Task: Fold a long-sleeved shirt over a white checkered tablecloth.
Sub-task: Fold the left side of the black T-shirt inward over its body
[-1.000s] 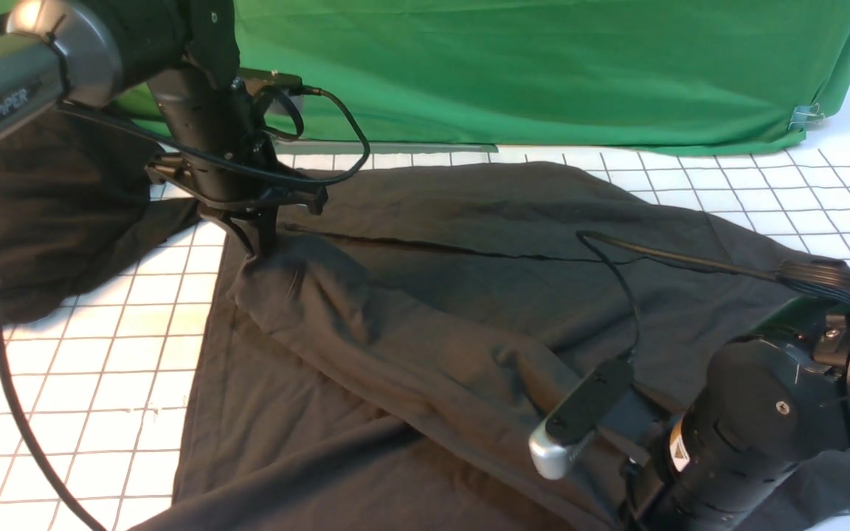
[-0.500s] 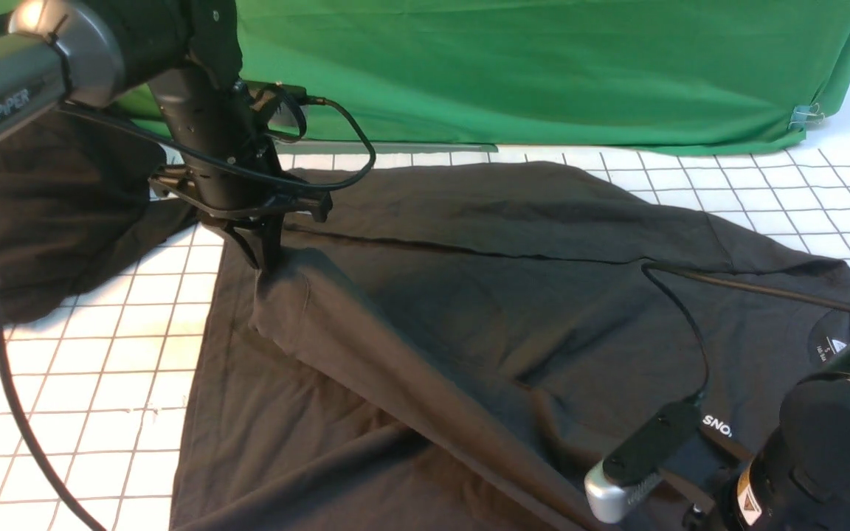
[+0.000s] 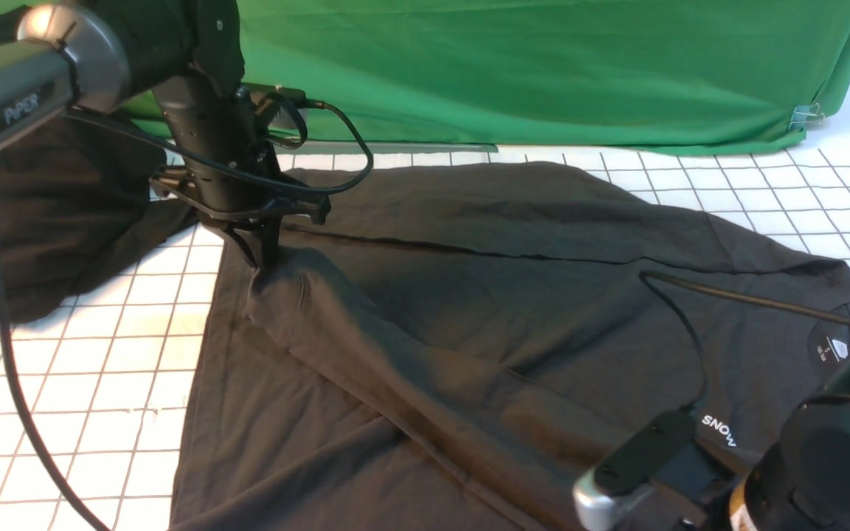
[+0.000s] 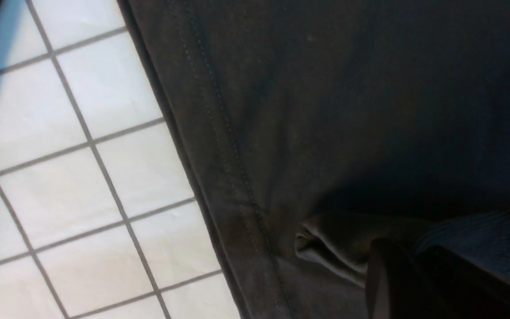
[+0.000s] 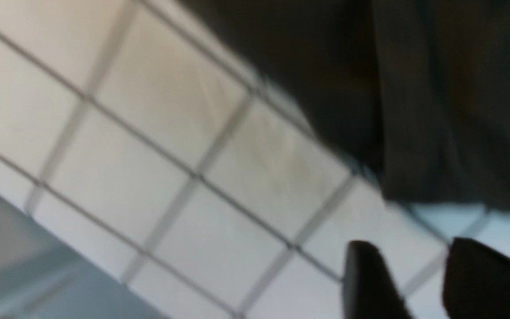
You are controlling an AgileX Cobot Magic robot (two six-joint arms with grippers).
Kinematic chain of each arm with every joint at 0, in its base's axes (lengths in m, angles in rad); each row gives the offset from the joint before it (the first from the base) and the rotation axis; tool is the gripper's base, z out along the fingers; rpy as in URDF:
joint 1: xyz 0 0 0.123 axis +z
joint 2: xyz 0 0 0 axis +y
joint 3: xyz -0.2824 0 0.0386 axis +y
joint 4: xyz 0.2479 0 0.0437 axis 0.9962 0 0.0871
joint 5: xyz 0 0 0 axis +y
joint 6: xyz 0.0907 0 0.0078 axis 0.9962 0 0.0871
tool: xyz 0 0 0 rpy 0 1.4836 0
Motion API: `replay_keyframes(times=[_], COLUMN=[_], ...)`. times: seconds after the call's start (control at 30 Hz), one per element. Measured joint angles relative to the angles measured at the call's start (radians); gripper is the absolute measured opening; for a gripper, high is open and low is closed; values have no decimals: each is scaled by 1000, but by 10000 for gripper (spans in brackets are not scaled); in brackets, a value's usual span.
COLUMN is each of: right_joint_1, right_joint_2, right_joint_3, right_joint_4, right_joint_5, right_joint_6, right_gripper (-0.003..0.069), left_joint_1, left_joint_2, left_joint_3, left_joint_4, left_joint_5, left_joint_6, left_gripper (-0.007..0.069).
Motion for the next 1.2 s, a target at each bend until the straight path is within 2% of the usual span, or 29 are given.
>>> replay_keyframes(times=[0.03,0.07,0.1,0.17,0.27,0.33,0.37,0.4,0.47,0.5,0.53,0.63,0.73,0.87,1.0,1.2], right_joint_1=[6,30,34,52,57,58,58,58,58,58,58,58,58,58,58,58], right_joint_2=[0,2,2,10,22,34,34,34,34,34,34,37,49,59,62,63], right_joint_3=[0,0,0,0,0,0,0,0,0,0,0,0,0,0,0,0], right_joint_4=[0,0,0,1,-25,-81,-84,-103,-112,-112,-115,-119,-125,-127,-127,-129], right_joint_5=[-12,-57,-67,-98,-98,-95,-96,-96,-96,-96,-96,-100,-108,-110,-110,-111], right_joint_6=[3,10,10,11,44,117,120,142,156,156,161,166,169,185,192,192], right_gripper=[316,407,416,500,522,529,529,531,532,532,533,533,533,533,533,533], left_joint_1=[0,0,0,0,0,0,0,0,0,0,0,0,0,0,0,0], left_joint_2=[0,0,0,0,0,0,0,0,0,0,0,0,0,2,24,79], left_joint_3=[0,0,0,0,0,0,0,0,0,0,0,0,0,9,24,26], left_joint_4=[0,6,6,7,14,48,55,90,141,146,171,178,150,50,28,-16], left_joint_5=[-2,-15,-17,-26,-28,-30,-30,-30,-29,-29,-17,20,27,27,30,20], left_joint_6=[0,0,0,0,0,0,0,-22,-57,-61,-85,-100,-99,-35,-23,-21], left_gripper=[17,21,22,50,97,181,197,265,347,347,405,465,465,400,350,337])
